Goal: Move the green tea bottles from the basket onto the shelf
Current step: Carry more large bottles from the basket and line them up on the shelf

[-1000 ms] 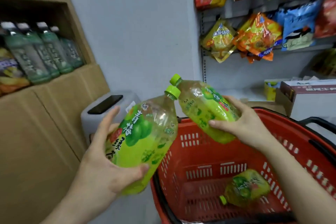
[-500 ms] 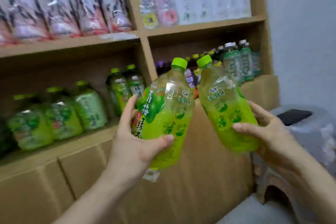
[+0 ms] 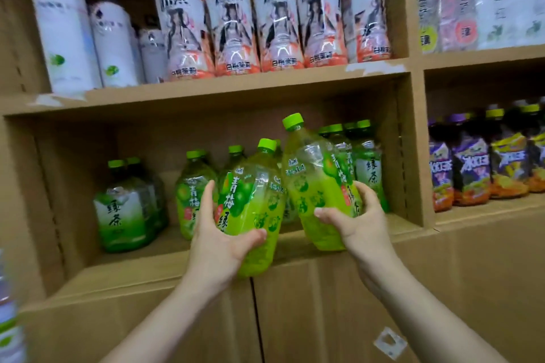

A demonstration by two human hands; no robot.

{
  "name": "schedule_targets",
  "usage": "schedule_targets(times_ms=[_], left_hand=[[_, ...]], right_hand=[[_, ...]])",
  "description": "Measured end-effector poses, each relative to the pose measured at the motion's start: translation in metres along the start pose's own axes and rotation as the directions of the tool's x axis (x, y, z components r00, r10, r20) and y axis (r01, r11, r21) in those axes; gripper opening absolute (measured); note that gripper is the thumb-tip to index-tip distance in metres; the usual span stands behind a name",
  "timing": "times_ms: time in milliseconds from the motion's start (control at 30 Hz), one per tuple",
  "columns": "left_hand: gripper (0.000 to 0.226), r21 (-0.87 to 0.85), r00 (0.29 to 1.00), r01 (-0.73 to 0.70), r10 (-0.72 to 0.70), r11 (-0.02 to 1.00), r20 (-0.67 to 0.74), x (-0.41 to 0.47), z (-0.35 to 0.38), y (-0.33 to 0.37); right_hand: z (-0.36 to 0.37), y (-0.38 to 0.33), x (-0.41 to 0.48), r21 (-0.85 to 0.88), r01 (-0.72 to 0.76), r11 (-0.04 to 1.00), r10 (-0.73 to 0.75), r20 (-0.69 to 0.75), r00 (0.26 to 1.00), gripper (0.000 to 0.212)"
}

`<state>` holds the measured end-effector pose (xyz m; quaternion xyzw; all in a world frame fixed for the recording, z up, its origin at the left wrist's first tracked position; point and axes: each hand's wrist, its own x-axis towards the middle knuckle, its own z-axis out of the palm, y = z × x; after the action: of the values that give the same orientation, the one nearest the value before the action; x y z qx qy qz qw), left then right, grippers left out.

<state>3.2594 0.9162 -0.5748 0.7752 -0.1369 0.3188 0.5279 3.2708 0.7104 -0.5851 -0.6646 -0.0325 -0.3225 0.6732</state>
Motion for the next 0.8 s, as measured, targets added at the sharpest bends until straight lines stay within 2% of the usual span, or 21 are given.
schedule_targets(times_ms=[100,200,367,500,633,667,800], left_hand=[[0.12,0.057,0.999,0.02,-0.018,0.998,-0.037,0.011,-0.009,-0.021],[0.12,0.113,0.999,0.011,-0.007,0.994,-0.033,0.02,-0.019,-0.039],[0.119,0.177,0.999,0.029,-0.036,0.984,0.04,0.032,-0.028,-0.058],[0.129,0.287,0.995,0.07,-0.088,0.955,0.052,0.038,-0.032,-0.059],[0.14,0.367,0.996,0.091,-0.09,0.926,-0.021,0.031,-0.027,-0.059],[0.141,0.371,0.995,0.098,-0.092,0.924,-0.034,0.029,-0.025,-0.06],[0.137,0.331,0.995,0.104,-0.096,0.938,-0.04,0.027,-0.025,-0.063]], right_hand=[[0.025,0.011,0.003,-0.199,0.066,0.978,-0.077,-0.045,0.996,0.096],[0.047,0.025,-0.001,-0.351,0.061,0.935,-0.093,-0.073,0.993,0.1],[0.054,0.034,-0.003,-0.585,0.103,0.805,-0.131,-0.007,0.991,0.105],[0.056,0.033,-0.009,-0.724,0.013,0.689,-0.042,-0.022,0.999,0.114],[0.056,0.027,-0.009,-0.787,0.025,0.616,0.041,0.064,0.997,0.121],[0.055,0.026,-0.008,-0.775,0.032,0.632,0.062,0.092,0.994,0.122],[0.045,0.013,0.0,-0.566,0.067,0.822,0.037,0.169,0.985,0.117]])
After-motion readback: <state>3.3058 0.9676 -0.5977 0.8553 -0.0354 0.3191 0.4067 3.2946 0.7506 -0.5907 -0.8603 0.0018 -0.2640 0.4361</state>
